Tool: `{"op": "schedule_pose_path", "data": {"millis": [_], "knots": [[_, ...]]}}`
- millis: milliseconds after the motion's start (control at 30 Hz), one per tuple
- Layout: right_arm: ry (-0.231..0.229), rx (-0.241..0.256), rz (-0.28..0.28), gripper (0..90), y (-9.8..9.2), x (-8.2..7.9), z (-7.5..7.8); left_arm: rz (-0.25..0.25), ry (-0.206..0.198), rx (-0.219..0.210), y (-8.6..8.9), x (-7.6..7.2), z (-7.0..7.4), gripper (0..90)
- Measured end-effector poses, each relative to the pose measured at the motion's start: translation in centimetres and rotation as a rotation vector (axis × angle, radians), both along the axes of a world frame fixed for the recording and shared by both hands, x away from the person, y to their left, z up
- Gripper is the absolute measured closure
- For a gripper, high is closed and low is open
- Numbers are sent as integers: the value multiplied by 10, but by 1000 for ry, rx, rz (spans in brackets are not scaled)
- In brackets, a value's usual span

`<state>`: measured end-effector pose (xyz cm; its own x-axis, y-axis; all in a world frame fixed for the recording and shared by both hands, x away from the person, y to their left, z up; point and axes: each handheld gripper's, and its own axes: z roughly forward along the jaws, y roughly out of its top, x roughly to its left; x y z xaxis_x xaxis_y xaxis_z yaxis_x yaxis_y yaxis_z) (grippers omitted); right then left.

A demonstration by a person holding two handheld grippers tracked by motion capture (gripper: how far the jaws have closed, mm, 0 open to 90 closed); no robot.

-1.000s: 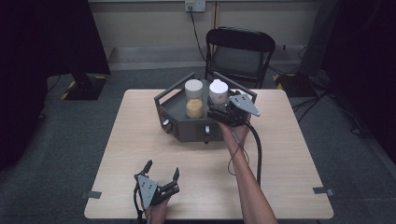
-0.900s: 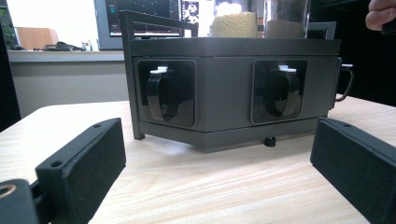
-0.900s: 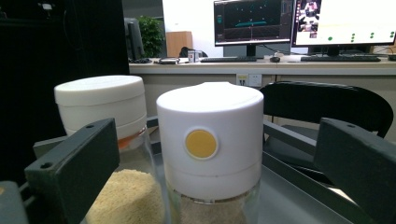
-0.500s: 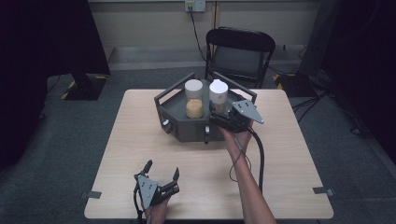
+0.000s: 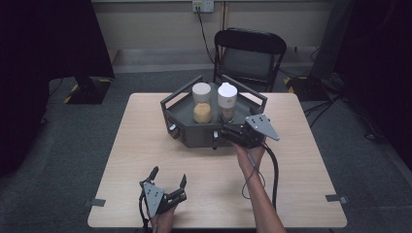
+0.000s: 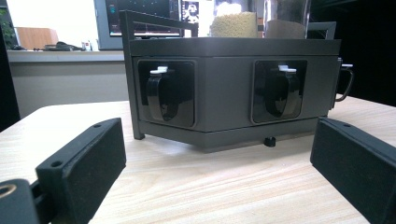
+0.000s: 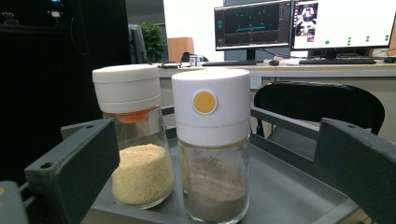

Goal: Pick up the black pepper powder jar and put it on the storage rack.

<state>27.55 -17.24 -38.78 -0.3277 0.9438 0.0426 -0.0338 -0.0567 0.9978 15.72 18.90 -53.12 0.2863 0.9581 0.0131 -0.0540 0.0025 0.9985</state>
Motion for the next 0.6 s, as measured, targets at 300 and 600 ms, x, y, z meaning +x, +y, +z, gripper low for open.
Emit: {"op": "schedule_pose_path", "data": {"millis": [300,600], "knots": [[-7,28,0,0,-8,-18,-8,0,0,0,0,0,0,28],[23,26,-29,0,-11,-37,-11,0,0,0,0,0,0,28]]}}
